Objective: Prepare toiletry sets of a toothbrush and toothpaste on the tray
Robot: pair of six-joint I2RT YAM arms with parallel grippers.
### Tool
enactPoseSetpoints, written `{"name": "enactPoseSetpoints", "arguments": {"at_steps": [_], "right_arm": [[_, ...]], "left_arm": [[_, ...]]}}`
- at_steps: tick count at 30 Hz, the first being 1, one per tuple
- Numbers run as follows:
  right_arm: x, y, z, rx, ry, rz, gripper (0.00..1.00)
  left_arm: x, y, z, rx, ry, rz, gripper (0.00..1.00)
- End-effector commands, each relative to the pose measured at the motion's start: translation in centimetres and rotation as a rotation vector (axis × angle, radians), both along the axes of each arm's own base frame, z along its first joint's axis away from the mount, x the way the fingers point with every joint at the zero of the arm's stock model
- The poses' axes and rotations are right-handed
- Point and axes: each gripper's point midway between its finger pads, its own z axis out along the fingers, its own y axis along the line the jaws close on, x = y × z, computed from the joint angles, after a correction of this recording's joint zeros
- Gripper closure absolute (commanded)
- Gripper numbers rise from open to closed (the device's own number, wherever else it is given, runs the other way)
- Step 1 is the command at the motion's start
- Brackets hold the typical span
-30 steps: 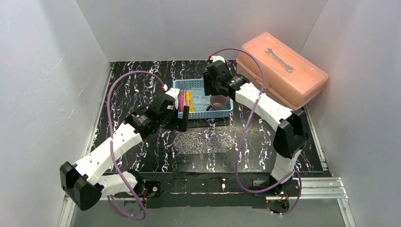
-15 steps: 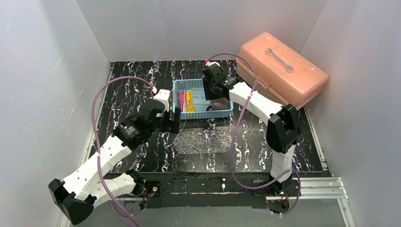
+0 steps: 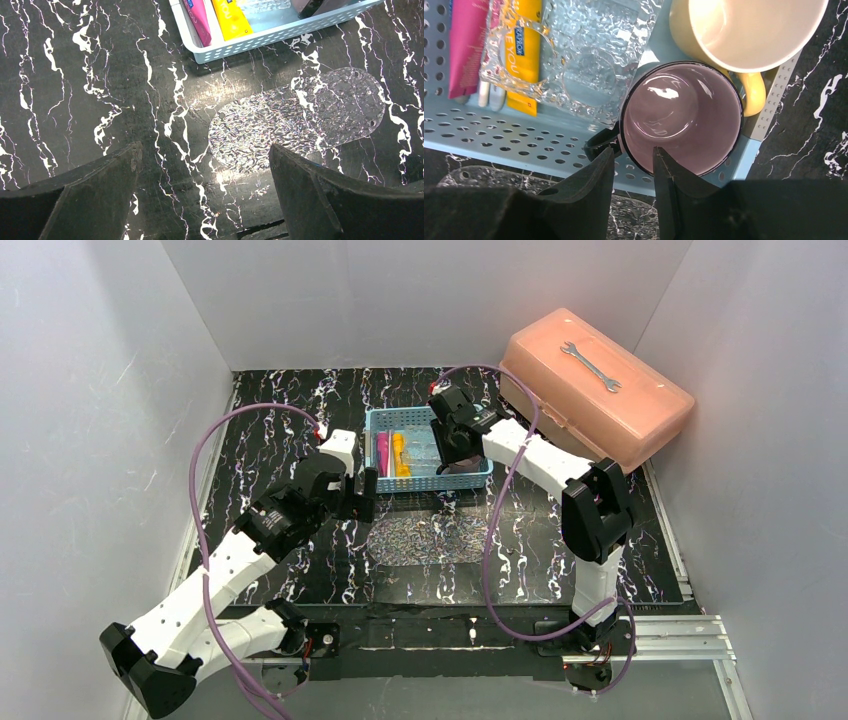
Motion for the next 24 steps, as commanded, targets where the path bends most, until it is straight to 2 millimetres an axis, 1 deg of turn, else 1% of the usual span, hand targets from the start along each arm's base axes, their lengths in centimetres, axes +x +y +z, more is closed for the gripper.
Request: {"name": "enactPoseSetpoints", "arguments": {"at_steps": [1,5,10,14,24], "right_arm": [[-0.2,-1.0,1.9,-0.023,-0.047,0.045,0.58],[-0.7,-1.0,1.7,-0.031,-0.041,0.103,0.58],[-0.9,-1.1,0.9,-0.059,-0.027,0.143,0.58],[-0.9,-1.0,0.5,-0.073,-0.021,0.176,0.58],[-0.5,-0.4,-1.4,-0.097,0.014,0.22,0.6]], "left_arm": [[0.2,0.7,0.0,0.021,-0.01,0.02,0.02],[0.2,0.5,-0.3,0.024,-0.001,0.016,0.02],[0.3,0.5,-0.6,0.028,0.01,0.015,0.02],[0.4,0.4,-0.6,0.028,0.015,0.017,0.02],[0.5,0.4,-0.8,0.025,0.025,0.018,0.02]]}}
